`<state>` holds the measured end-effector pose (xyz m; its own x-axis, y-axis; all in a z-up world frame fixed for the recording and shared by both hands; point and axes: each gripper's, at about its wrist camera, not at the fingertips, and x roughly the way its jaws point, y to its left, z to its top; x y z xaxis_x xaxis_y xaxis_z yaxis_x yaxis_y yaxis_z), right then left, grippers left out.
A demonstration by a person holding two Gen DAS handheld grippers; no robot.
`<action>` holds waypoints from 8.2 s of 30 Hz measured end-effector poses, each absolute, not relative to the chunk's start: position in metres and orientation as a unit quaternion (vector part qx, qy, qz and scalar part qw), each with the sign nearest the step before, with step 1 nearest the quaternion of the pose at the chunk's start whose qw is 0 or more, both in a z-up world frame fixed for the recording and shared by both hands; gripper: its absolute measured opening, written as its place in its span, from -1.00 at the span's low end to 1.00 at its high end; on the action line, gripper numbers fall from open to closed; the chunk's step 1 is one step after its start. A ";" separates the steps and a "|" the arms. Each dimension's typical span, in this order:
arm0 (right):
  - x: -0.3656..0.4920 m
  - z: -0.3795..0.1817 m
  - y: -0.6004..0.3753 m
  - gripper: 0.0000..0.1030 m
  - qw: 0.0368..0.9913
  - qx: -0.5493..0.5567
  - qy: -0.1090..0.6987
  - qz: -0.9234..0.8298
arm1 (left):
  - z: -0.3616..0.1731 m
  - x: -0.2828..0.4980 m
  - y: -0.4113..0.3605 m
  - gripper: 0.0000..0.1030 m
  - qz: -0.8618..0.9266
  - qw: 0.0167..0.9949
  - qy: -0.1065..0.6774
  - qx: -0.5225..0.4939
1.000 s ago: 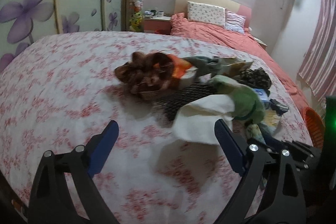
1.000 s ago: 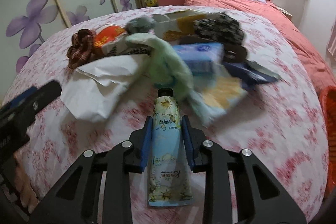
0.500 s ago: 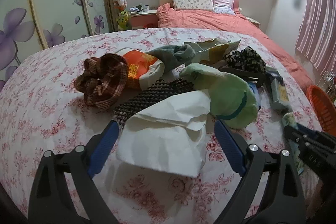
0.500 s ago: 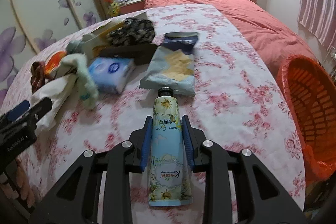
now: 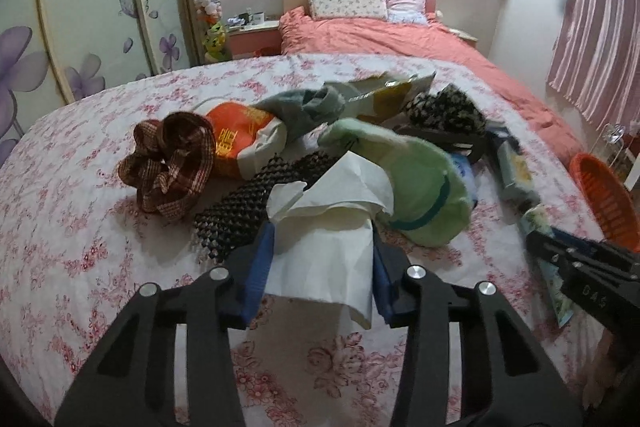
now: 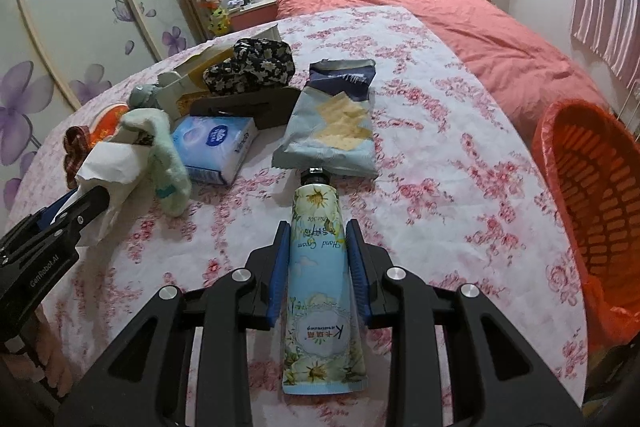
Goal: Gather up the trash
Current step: 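Lift the hand cream tube with the right tool while the left tool grasps the black mesh strip, then carry the tube over the orange basket and open the right tool, then grasp the black mesh strip with the left tool, then grasp the blue snack bag with the right tool and lift it, then drop the mesh strip from the left tool while the right tool drops the snack bag into the basket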
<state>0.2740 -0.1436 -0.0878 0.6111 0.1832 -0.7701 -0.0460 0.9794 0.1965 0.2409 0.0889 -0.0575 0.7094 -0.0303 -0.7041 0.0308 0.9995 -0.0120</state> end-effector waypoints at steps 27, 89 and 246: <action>0.266 -0.088 -0.123 -0.36 0.892 0.053 0.444 0.068 | -0.005 0.208 0.093 -0.16 -0.024 0.943 0.331 -0.017; 0.227 -0.027 -0.417 -0.17 0.925 0.252 0.254 -0.125 | -0.023 0.252 -0.245 0.30 -0.293 0.883 0.363 0.046; 0.198 0.014 -0.293 -0.25 0.962 0.130 0.221 -0.090 | 0.035 0.209 -0.085 -0.77 -0.235 0.918 0.317 -0.022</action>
<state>0.1976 -0.2927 0.0142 0.8866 -0.1150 -0.4481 0.2299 0.9501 0.2109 0.2087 -0.0854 0.0354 0.6881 -0.4464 -0.5721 0.4182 0.8882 -0.1902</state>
